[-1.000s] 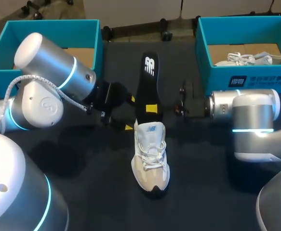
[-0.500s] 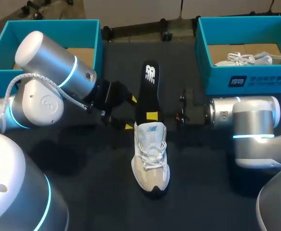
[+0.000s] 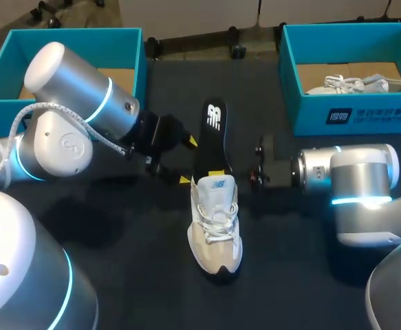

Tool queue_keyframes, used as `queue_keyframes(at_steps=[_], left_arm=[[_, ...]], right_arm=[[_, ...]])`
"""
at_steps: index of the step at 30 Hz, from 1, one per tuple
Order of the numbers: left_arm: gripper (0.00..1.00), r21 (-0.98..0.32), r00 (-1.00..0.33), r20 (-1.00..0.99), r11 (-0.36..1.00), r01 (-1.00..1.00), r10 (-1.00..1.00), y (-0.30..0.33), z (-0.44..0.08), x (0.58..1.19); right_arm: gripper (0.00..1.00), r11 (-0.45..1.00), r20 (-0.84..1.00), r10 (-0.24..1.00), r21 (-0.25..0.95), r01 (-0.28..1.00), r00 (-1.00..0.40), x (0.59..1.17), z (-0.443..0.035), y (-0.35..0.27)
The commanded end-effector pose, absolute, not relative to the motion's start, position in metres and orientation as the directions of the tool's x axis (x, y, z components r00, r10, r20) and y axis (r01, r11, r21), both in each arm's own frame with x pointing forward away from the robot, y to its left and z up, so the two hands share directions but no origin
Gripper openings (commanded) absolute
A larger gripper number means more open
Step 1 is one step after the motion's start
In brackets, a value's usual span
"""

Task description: Take the shoe out of the shoebox, open the shoe tongue, remove and reinsert the insole, then place the shoe into the shoebox

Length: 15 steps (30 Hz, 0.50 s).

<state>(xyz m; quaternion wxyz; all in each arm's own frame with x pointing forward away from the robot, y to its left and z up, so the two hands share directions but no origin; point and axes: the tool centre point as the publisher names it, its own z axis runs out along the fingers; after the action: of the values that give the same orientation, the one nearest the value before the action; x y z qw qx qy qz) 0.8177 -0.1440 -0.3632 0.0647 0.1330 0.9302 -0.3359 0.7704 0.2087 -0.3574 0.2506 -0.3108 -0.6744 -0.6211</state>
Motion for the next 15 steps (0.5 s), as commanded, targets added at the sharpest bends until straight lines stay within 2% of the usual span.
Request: queue_keyframes(at_steps=[1, 9, 12, 15], left_arm=[[1.0, -0.608, -0.956, -0.209, 0.738, 0.291, 0.205, -0.144, -0.366, 0.819], [1.0, -0.612, -0.957, -0.203, 0.737, 0.288, 0.206, -0.144, -0.367, 0.818], [1.0, -0.613, -0.957, -0.203, 0.735, 0.29, 0.208, -0.144, -0.367, 0.817], [1.0, -0.615, -0.957, -0.204, 0.733, 0.29, 0.208, -0.144, -0.367, 0.817]], right_arm=[[0.0, 0.034, 0.727, 0.117, 0.678, 0.734, -0.677, 0.762, -0.363, 0.209], [0.01, 0.052, 0.706, 0.142, 0.694, 0.718, -0.694, 0.767, -0.355, 0.212], [0.24, 0.066, 0.691, 0.149, 0.706, 0.705, -0.707, 0.771, -0.349, 0.214], [0.3, 0.074, 0.683, 0.151, 0.713, 0.697, -0.715, 0.773, -0.344, 0.215]])
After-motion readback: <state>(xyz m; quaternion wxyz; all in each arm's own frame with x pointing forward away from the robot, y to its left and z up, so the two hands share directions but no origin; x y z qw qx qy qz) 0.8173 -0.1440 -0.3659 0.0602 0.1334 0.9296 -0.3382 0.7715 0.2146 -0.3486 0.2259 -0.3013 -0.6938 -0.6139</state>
